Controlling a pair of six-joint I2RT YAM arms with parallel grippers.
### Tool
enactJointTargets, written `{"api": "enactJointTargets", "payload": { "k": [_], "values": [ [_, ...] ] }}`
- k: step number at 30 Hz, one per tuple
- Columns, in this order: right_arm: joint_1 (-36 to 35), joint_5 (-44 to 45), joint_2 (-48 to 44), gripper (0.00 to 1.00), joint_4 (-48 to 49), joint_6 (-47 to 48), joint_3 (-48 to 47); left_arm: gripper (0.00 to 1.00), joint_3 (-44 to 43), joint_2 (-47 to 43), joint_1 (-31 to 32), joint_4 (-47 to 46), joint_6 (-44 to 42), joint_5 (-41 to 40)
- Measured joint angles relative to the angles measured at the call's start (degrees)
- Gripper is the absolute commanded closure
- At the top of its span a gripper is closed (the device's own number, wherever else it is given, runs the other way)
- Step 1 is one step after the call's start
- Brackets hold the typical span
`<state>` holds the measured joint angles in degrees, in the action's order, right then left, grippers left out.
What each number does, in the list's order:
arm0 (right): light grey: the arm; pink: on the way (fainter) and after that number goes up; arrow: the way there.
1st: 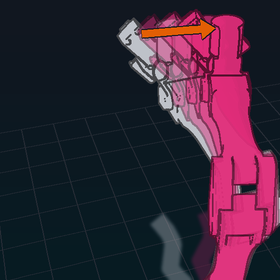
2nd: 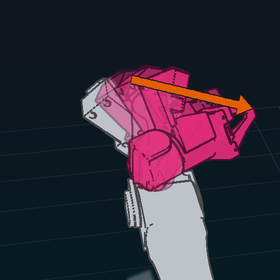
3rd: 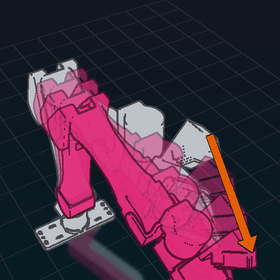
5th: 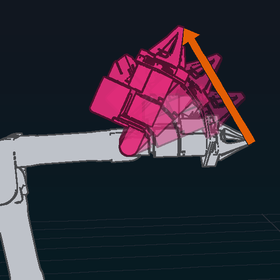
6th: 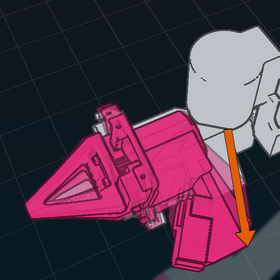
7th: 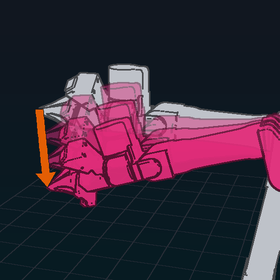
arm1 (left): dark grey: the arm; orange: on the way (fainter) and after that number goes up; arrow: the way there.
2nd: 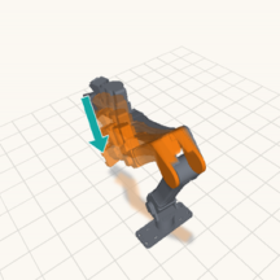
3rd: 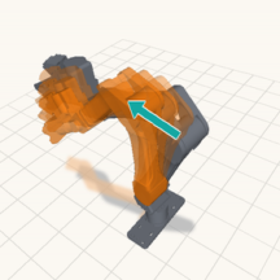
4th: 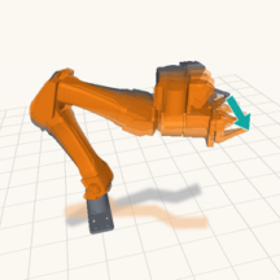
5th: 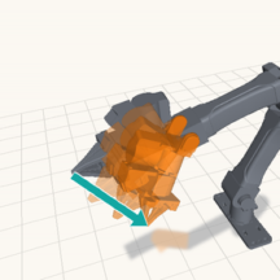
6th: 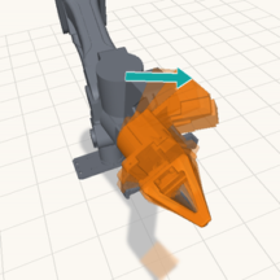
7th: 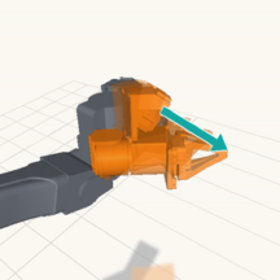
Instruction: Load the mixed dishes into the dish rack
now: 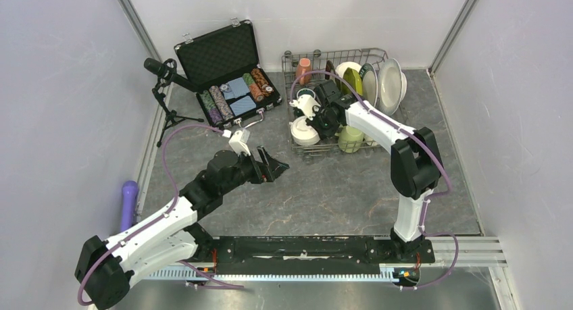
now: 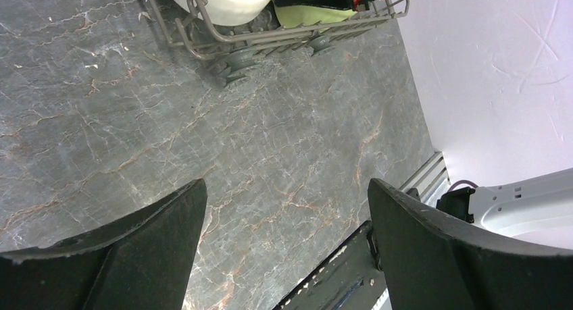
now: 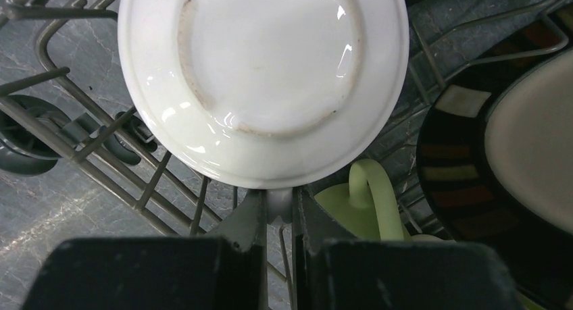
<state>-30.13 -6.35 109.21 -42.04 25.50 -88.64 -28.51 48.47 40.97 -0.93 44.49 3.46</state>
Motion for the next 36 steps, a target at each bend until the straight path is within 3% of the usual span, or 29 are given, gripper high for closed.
{"api": "enactJointTargets", "payload": {
  "k": [2, 5, 6, 8, 12, 20, 28, 32, 36],
  "values": [
    [0.1, -0.6, 0.1, 0.92, 0.0, 0.9, 0.4, 0.06, 0.0, 0.0, 0.0, -0.1, 0.0, 0.1],
    [0.2, -0.5, 0.5, 0.81, 0.0, 1.5, 0.7, 0.07, 0.0, 0.0, 0.0, -0.1, 0.0, 0.2],
    [0.2, -0.5, 0.5, 0.72, -0.1, 1.6, 0.9, 0.06, 0.0, 0.1, 0.0, -0.1, 0.0, 0.2],
    [0.2, -0.4, 0.5, 0.44, 0.0, 1.8, 1.4, 0.06, 0.0, 0.2, 0.0, -0.1, 0.0, 0.2],
    [0.2, 0.4, 0.5, 0.16, 1.3, 1.4, 1.7, 0.06, 0.0, 0.3, 0.0, -0.1, 0.0, 0.2],
    [0.6, 1.2, -0.5, 0.12, 2.8, 0.0, 1.7, 0.06, 0.0, -0.7, 0.0, 0.5, -0.6, 0.1],
    [0.5, -2.7, -11.0, 0.14, 5.1, -2.7, 2.4, 0.03, -1.8, -5.3, 0.0, 6.0, -4.5, -3.2],
    [0.4, -2.1, -21.8, 0.18, 12.5, -6.3, 11.0, 0.0, -3.5, -8.8, 0.0, 9.1, -8.4, -6.6],
    [0.6, 3.3, -32.6, 0.16, 21.5, -11.0, 23.9, 0.0, -4.0, -13.9, 0.0, 12.7, -12.3, -13.6]
  ]
}}
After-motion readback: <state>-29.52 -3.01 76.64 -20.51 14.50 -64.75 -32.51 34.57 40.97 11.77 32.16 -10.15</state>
